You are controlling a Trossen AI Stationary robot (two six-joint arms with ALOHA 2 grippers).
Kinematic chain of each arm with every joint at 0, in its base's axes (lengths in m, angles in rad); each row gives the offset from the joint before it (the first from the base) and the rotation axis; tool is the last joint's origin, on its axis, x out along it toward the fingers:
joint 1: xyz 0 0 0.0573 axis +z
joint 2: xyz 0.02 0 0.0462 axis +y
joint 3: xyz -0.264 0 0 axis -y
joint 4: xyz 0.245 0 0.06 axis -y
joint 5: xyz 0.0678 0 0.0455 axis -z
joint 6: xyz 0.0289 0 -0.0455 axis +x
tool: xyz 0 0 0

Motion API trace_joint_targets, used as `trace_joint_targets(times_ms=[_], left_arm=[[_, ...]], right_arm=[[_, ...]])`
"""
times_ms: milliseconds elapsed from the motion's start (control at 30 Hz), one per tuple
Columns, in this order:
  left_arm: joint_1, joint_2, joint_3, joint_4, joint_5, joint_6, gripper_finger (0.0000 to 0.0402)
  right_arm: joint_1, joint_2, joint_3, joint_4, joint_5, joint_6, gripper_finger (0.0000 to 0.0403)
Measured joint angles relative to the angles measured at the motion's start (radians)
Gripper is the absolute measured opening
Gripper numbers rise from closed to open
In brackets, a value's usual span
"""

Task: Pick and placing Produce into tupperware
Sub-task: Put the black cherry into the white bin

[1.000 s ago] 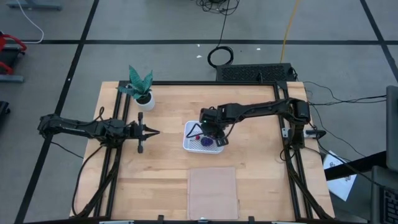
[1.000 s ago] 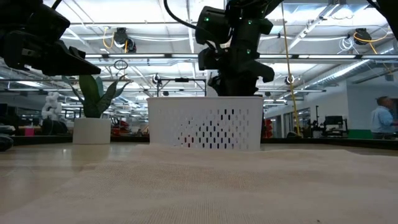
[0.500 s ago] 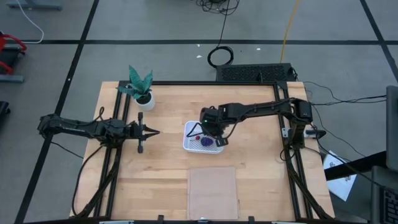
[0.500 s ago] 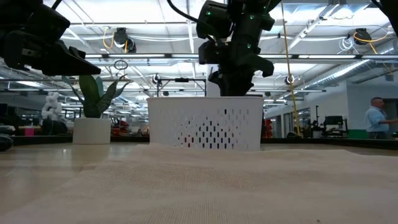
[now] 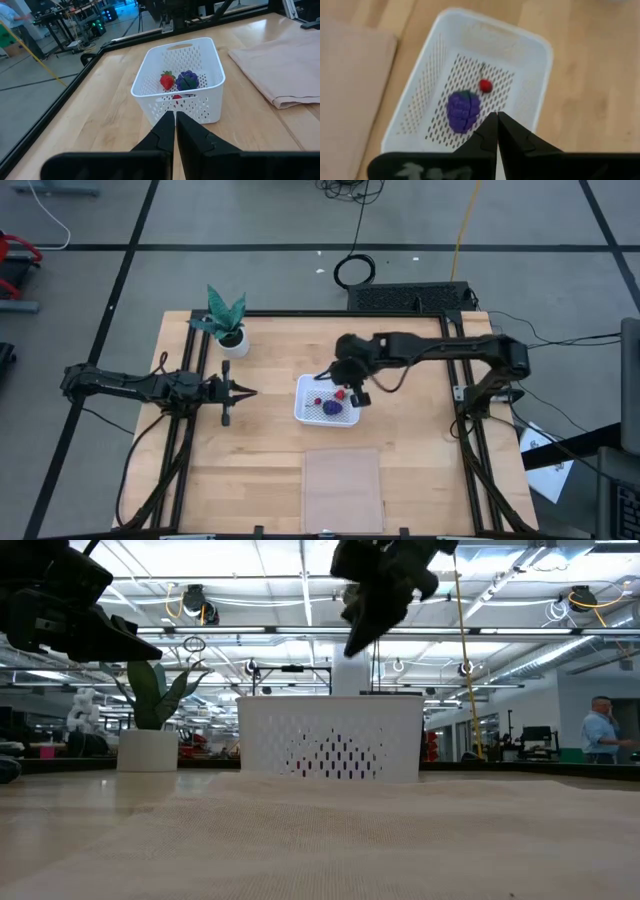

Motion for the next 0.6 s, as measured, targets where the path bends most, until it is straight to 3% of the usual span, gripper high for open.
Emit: trace_joint_targets(times_ms=[200,600], left_arm=[[0.000,0.000,0.000,0.000,0.000,0.000,0.0021],[0.000,0.000,0.000,0.000,0.000,0.000,0.0021]], right_arm=[[-0.007,-0.142,-0.072,0.096,-0.004,0.044,0.0000],[-0.030,-0.504,-0.487,0.372,-0.028,0.208,0.0000]])
